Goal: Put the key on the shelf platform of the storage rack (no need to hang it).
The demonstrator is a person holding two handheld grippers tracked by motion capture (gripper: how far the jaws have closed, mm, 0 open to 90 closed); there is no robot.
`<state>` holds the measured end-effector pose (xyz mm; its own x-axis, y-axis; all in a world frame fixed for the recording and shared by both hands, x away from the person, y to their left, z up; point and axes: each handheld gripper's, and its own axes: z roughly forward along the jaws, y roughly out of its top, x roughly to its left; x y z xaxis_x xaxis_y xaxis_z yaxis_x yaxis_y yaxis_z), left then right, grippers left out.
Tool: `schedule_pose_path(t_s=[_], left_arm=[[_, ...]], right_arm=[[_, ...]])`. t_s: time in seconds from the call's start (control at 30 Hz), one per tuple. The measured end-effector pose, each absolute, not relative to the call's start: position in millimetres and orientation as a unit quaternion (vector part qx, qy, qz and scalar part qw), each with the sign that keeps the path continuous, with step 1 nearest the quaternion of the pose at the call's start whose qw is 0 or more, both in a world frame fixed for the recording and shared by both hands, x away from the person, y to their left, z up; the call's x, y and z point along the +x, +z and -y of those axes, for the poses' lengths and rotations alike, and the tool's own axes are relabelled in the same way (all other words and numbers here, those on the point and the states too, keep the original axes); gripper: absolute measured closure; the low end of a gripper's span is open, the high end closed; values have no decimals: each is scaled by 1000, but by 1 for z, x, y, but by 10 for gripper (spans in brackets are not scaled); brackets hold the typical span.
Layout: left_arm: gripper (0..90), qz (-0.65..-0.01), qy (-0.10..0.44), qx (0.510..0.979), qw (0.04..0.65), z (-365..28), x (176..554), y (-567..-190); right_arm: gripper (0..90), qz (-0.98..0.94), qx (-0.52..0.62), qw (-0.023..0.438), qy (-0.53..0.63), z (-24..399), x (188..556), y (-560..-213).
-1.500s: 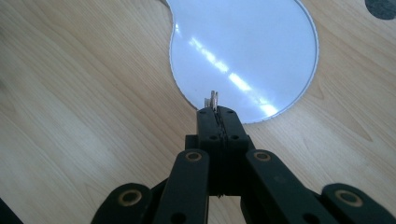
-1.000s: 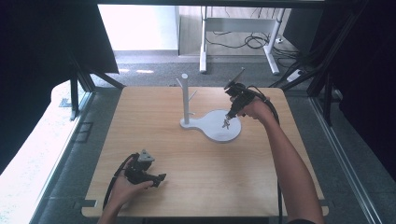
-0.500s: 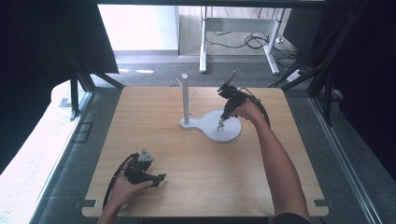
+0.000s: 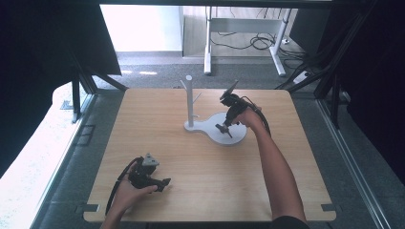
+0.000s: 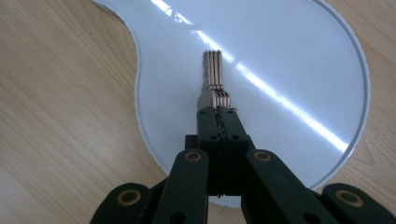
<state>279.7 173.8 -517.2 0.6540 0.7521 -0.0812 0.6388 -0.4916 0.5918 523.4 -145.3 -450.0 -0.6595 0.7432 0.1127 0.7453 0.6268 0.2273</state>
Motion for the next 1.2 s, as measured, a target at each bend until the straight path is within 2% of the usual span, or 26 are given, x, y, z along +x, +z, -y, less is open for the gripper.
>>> schedule_pose_path(t_s=[0.27, 0.3, 0.4, 0.5, 0.67, 1.2], left_arm=[[202, -400, 94, 862, 297, -173, 280, -517], [202, -401, 93, 862, 297, -172, 280, -518], [202, -401, 93, 862, 297, -171, 279, -518], [202, -399, 93, 863, 295, -170, 279, -518], [202, -397, 94, 865, 293, -167, 279, -519], [201, -387, 90, 872, 286, -155, 276, -522]], right_arm=[[883, 900, -418, -2, -120, 144, 525, -463], [803, 900, -418, -4, -123, 144, 522, -465], [774, 901, -413, -17, -130, 148, 518, -460], [690, 897, -417, -30, -145, 155, 511, -452], [614, 894, -411, -40, -174, 166, 491, -440], [536, 895, -380, -44, -229, 199, 423, -429]])
